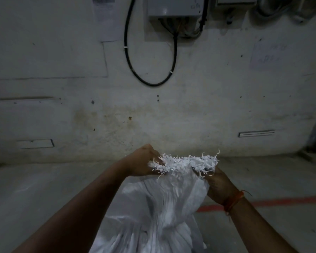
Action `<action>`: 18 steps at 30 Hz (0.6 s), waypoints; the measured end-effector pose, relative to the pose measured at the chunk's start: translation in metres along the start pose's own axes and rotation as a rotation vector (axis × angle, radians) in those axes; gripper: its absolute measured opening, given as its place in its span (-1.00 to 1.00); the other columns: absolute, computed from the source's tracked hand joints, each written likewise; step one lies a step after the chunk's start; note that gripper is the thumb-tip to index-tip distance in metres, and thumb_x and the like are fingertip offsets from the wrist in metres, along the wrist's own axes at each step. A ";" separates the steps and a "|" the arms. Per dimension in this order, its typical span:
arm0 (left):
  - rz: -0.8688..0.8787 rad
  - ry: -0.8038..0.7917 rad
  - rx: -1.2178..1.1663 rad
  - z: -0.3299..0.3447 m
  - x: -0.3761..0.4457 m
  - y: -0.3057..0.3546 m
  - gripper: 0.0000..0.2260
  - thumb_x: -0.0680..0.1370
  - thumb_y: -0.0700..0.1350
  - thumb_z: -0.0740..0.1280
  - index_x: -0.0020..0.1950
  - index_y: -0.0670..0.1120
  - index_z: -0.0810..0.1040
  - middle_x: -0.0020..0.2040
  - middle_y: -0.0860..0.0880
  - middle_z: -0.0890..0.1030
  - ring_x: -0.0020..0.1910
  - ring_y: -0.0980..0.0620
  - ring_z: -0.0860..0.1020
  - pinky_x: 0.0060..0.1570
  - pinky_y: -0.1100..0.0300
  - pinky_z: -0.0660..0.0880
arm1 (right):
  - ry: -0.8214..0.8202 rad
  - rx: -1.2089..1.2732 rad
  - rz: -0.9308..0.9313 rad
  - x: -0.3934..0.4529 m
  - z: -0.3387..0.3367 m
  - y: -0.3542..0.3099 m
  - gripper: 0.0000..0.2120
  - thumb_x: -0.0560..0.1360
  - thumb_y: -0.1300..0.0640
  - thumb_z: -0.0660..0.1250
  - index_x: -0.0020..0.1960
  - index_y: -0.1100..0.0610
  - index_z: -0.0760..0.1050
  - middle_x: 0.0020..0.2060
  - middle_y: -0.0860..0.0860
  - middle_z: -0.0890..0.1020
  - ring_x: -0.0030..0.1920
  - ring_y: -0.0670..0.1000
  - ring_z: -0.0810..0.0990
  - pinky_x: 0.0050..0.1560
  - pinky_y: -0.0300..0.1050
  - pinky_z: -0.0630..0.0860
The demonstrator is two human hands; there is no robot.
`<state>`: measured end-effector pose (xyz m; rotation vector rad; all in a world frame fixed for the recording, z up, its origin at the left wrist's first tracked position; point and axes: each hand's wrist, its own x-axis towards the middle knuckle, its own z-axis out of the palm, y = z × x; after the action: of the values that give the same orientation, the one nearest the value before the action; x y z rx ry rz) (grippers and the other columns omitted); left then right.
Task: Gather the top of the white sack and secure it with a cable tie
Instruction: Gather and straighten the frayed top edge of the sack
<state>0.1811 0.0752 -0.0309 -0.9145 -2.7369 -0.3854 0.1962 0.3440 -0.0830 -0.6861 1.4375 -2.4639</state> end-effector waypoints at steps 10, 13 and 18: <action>-0.171 0.285 -0.172 0.030 0.013 0.008 -0.70 0.51 0.12 0.44 -0.20 -0.11 0.68 -0.24 -0.04 0.66 -0.20 0.06 0.53 -0.21 0.28 0.31 | 0.479 -0.074 -0.077 0.024 0.007 0.023 -0.78 0.58 0.31 0.25 0.13 0.19 0.62 0.03 0.17 0.72 0.10 0.25 0.67 0.07 0.10 0.63; -0.276 0.394 -0.221 0.029 0.024 0.021 -0.66 0.52 0.05 0.46 -0.31 -0.17 0.57 -0.35 -0.05 0.55 -0.35 0.12 0.42 -0.28 0.26 0.28 | 0.463 -0.019 -0.064 0.034 0.026 0.027 -0.77 0.56 0.32 0.28 0.15 0.17 0.61 0.09 0.21 0.68 0.08 0.21 0.68 0.01 -0.01 0.63; -0.384 0.434 -0.099 0.030 0.031 0.025 -0.82 0.45 -0.09 0.42 -0.18 -0.21 0.64 -0.19 -0.17 0.64 -0.09 -0.13 0.57 -0.17 0.15 0.33 | 0.119 -0.154 0.011 0.041 0.037 0.038 -0.42 0.37 -0.03 0.55 0.30 0.18 0.54 0.22 0.19 0.65 0.25 0.20 0.61 0.28 0.14 0.51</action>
<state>0.1676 0.1212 -0.0459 -0.2683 -2.4850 -0.7003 0.1768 0.2799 -0.0885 -0.5663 1.6837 -2.4420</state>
